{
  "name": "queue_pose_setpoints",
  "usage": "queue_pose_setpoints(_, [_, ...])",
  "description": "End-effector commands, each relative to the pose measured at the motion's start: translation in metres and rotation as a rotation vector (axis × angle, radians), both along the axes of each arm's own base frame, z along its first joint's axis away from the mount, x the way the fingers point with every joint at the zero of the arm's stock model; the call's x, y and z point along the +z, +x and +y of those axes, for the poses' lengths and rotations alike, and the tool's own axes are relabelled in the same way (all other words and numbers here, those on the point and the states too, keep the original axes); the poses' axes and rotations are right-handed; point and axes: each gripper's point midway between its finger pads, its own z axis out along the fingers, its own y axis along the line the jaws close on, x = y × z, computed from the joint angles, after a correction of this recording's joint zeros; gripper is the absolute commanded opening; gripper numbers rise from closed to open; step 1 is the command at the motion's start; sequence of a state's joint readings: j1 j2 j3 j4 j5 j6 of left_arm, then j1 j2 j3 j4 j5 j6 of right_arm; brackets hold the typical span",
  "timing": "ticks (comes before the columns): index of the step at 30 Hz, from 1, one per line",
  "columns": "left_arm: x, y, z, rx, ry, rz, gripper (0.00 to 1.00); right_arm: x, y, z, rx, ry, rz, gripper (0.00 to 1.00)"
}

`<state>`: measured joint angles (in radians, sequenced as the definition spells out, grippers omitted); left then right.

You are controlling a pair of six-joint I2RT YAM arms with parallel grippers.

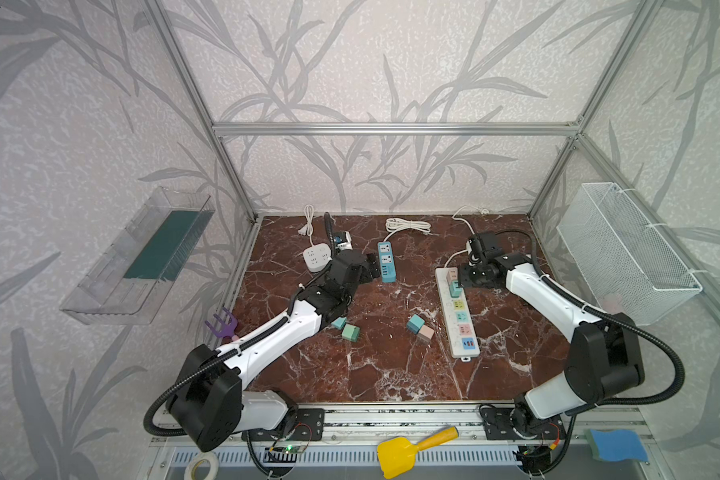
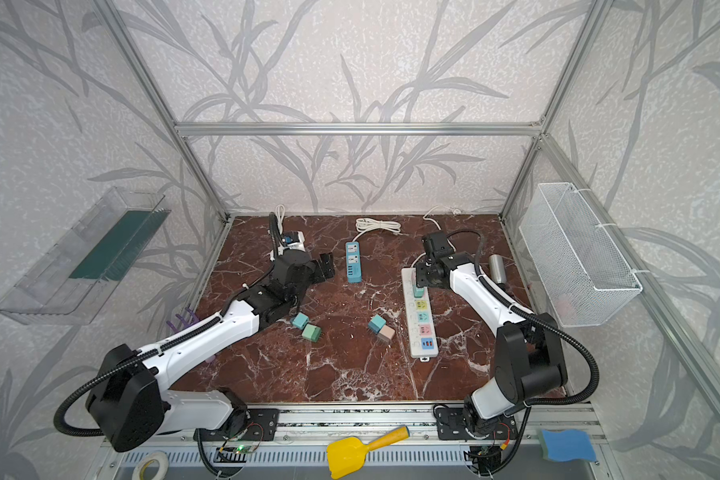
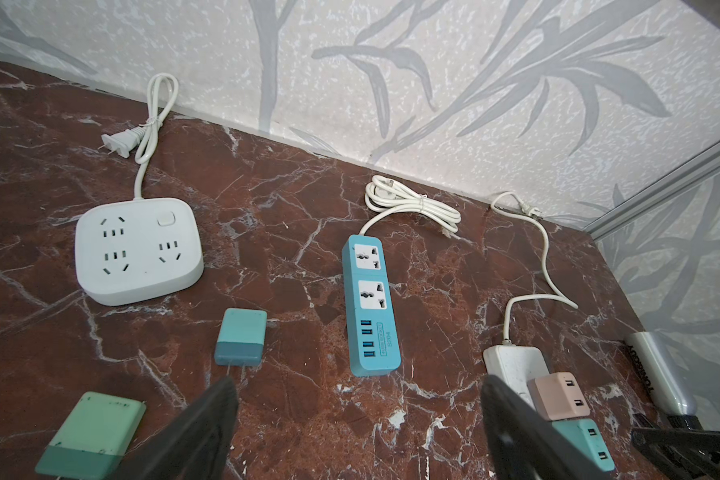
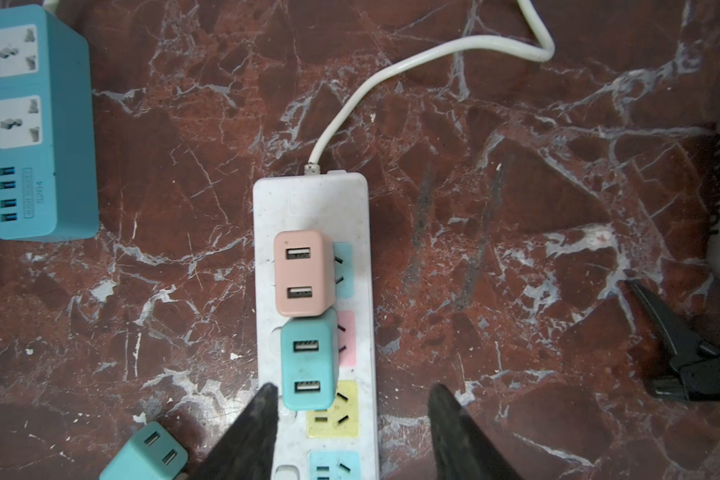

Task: Insert the plug
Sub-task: 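Open the right gripper and raise it away from the plugged teal adapter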

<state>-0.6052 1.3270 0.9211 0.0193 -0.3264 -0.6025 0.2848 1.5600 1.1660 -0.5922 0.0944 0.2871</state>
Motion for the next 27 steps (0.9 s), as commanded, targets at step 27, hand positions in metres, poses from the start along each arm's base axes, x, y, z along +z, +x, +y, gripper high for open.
queue_pose_setpoints(27, [-0.002, 0.007, -0.007, -0.027, -0.014, 0.013, 0.91, 0.013, -0.020, 0.003, 0.013, 0.066, 0.011, 0.57])
